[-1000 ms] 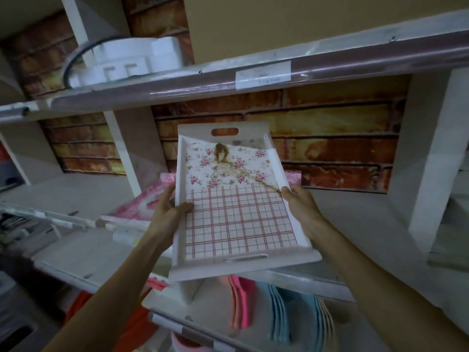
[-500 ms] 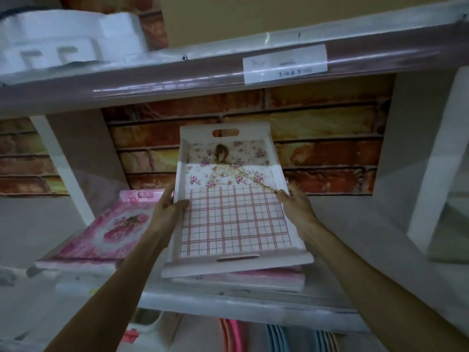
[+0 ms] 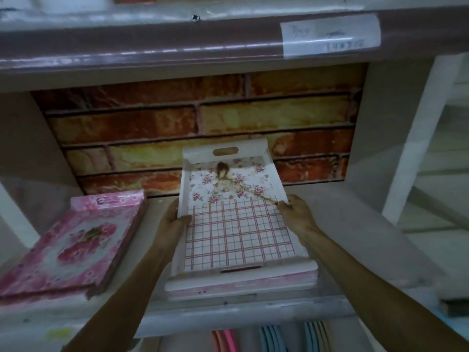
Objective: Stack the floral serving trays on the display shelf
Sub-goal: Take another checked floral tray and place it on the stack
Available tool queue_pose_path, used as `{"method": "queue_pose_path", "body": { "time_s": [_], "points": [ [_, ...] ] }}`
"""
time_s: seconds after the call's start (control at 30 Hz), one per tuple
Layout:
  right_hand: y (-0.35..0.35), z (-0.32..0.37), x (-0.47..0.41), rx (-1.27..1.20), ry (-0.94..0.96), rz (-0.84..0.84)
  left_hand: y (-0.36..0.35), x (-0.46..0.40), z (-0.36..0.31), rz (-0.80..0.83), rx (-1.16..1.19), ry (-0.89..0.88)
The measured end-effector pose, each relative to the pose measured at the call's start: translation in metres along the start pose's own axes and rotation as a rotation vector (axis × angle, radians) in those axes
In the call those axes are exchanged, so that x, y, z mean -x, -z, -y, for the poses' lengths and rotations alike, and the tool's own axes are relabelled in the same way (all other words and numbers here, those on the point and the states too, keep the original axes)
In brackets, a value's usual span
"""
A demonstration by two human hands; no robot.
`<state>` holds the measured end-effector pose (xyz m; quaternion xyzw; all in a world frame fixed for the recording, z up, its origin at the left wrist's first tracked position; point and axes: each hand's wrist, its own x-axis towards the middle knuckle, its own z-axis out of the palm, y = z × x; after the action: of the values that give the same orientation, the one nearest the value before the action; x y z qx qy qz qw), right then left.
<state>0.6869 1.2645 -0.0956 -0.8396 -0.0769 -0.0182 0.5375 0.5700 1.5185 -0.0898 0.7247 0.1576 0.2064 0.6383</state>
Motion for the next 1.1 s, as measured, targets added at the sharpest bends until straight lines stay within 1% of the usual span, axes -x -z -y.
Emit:
{"method": "queue_pose_path", "body": {
  "time_s": [0.1, 0.23, 0.37, 0.63, 0.87, 1.0, 1.1],
  "points": [
    [0.0, -0.007, 0.002, 0.067, -0.011, -0.008, -0.001, -0.002, 0.006, 0.021, -0.019, 0.017],
    [-0.005, -0.012, 0.002, 0.119, -0.032, -0.03, 0.0, -0.003, 0.01, 0.008, -0.022, 0.047],
    [-0.01, -0.015, 0.003, 0.15, -0.054, -0.003, 0.002, -0.004, 0.018, -0.002, -0.063, 0.067],
    [-0.006, -0.02, 0.013, 0.282, 0.048, -0.041, 0.001, -0.007, 0.03, 0.027, -0.172, 0.084],
    [-0.004, -0.021, 0.017, 0.321, 0.038, -0.039, 0.0, -0.01, 0.038, 0.039, -0.247, 0.052],
    [-0.001, -0.022, 0.016, 0.287, 0.014, -0.01, 0.003, -0.011, 0.04, 0.059, -0.278, 0.021],
    [0.009, -0.017, 0.015, 0.267, 0.01, 0.003, 0.007, -0.011, 0.034, -0.013, -0.304, -0.115]
  ]
}}
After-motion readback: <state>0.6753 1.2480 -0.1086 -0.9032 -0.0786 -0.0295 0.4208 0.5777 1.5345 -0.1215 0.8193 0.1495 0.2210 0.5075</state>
